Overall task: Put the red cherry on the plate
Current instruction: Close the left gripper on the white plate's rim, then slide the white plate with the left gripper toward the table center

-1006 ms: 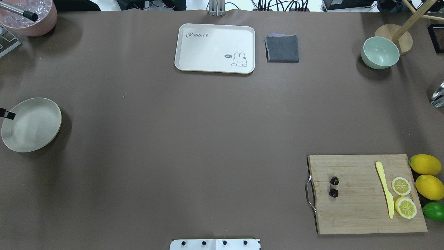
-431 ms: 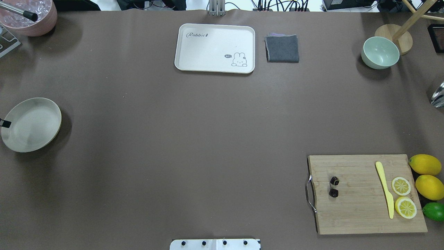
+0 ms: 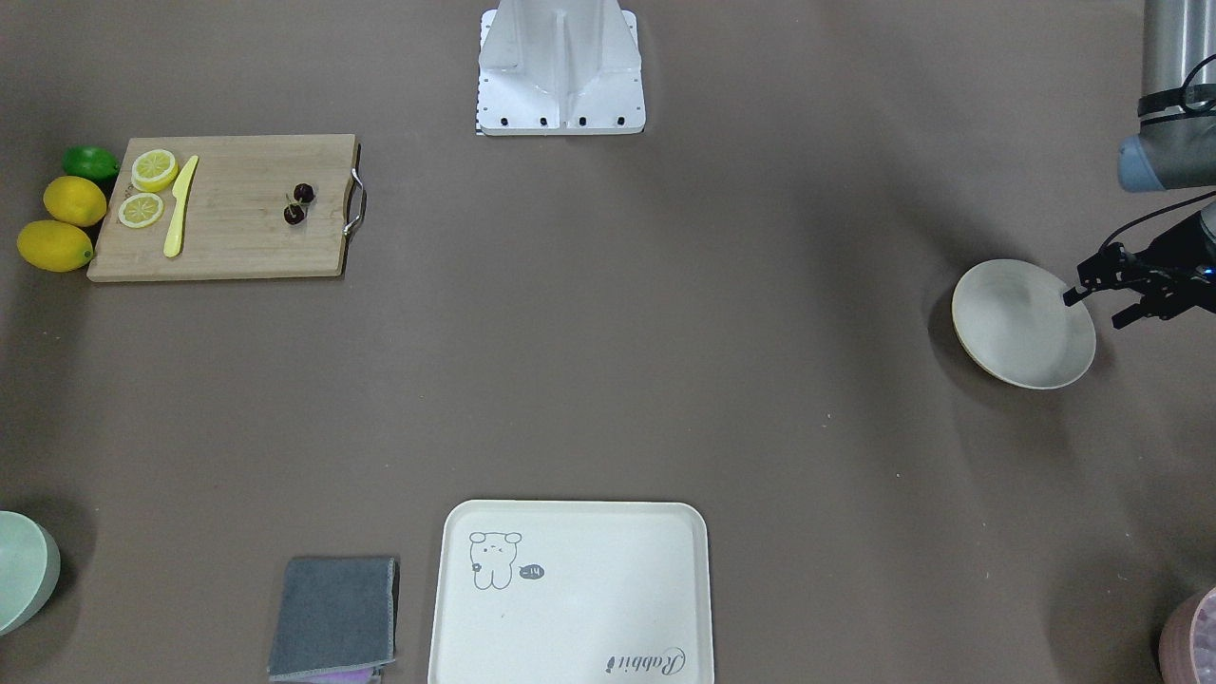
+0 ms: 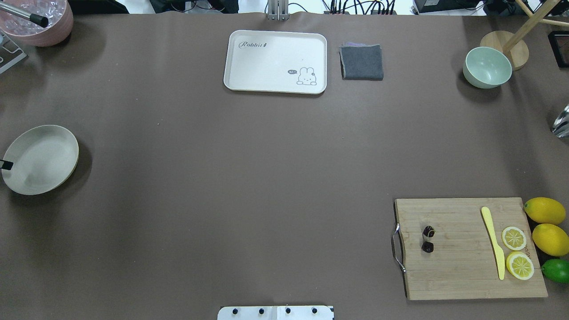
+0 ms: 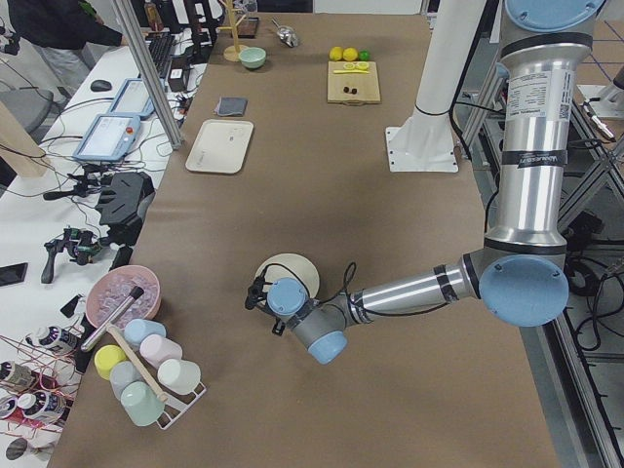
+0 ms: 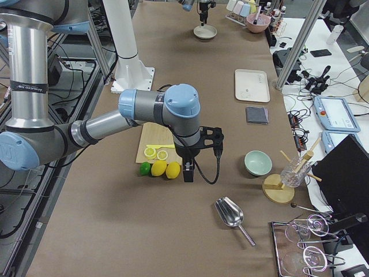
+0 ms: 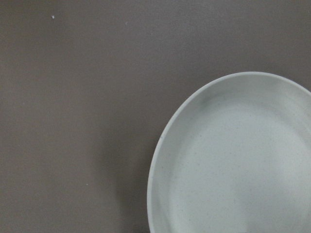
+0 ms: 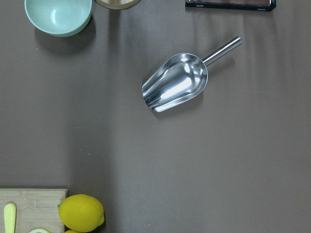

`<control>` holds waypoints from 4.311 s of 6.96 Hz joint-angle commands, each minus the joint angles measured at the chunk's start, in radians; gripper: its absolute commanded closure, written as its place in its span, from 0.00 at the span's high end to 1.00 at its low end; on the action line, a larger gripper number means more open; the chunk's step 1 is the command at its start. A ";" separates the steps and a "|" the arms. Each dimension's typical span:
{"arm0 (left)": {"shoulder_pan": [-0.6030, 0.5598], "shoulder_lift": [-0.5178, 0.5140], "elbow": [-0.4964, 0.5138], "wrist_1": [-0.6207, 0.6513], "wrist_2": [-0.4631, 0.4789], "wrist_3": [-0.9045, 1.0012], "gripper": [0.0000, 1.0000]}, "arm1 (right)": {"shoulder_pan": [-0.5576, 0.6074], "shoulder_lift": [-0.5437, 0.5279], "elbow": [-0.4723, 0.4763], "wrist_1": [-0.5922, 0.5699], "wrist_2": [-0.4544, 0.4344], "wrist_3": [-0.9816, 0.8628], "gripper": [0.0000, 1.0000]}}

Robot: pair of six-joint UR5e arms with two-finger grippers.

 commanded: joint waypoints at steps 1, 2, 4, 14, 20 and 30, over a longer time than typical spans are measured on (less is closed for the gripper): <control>0.011 0.002 0.001 -0.015 0.015 -0.019 0.80 | 0.002 -0.021 0.018 0.000 0.000 0.000 1.00; 0.021 0.004 0.004 -0.044 0.044 -0.019 0.73 | 0.004 -0.027 0.023 0.000 0.000 0.000 1.00; 0.053 0.015 0.004 -0.087 0.065 -0.069 0.36 | 0.004 -0.030 0.025 0.000 0.000 0.000 1.00; -0.126 -0.015 -0.348 0.377 -0.249 -0.204 0.00 | 0.006 -0.050 0.089 -0.001 0.011 0.000 1.00; 0.316 -0.394 -0.523 0.540 0.063 -0.646 0.00 | 0.013 -0.048 0.075 -0.009 0.012 0.014 1.00; 0.630 -0.564 -0.403 0.594 0.394 -0.801 0.00 | 0.131 -0.085 0.101 -0.009 0.015 -0.002 1.00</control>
